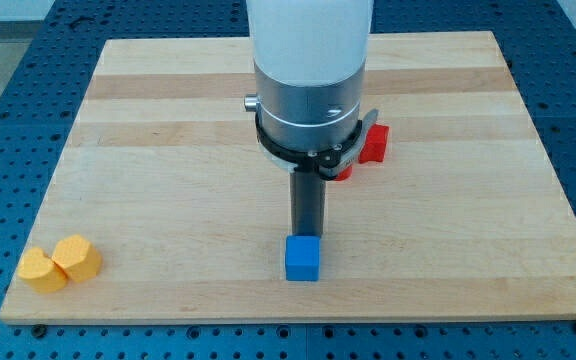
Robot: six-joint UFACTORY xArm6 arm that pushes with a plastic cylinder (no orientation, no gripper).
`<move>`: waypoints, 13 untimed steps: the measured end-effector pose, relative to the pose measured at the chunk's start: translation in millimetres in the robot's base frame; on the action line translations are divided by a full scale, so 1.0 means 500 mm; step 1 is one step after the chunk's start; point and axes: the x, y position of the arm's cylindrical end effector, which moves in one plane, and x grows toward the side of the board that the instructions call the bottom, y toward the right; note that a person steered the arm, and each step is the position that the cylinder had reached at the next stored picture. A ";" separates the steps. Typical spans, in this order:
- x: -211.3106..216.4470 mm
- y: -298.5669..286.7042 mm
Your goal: Slide blue triangle to the blue cube
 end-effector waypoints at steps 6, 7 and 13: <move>-0.498 0.105; -0.457 0.163; -0.333 -0.084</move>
